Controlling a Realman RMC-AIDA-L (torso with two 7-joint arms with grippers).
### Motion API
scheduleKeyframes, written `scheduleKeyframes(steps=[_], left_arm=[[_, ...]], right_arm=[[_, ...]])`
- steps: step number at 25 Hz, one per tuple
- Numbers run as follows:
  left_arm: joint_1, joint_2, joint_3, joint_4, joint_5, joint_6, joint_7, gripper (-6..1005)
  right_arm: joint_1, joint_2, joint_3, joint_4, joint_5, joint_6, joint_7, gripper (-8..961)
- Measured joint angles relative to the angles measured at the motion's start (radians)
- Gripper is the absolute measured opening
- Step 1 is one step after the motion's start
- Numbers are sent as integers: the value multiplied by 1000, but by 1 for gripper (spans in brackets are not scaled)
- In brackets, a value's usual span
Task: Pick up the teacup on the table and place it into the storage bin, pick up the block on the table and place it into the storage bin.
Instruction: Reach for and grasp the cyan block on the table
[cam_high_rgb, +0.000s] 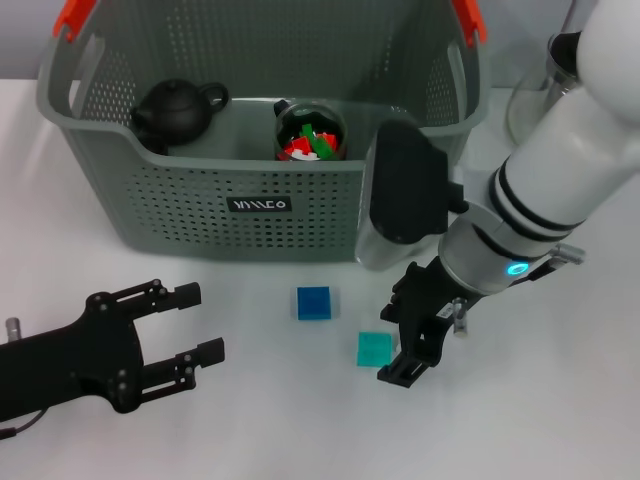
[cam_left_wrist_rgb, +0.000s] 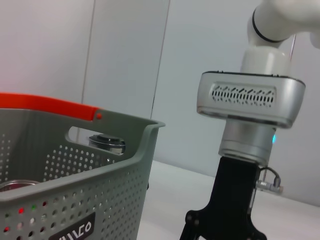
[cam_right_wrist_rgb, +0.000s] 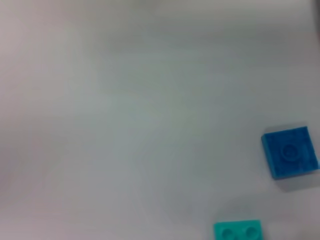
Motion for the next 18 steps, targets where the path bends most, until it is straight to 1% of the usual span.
scheduleKeyframes(steps=[8,18], left_arm=[[1,-3,0,-4,1,-20,0,690],[1,-4,2,-5,5,-25,0,690]], right_arm=[[9,1,-55,65,40,102,7,791],[40,1,-66,136,70,131,6,791]])
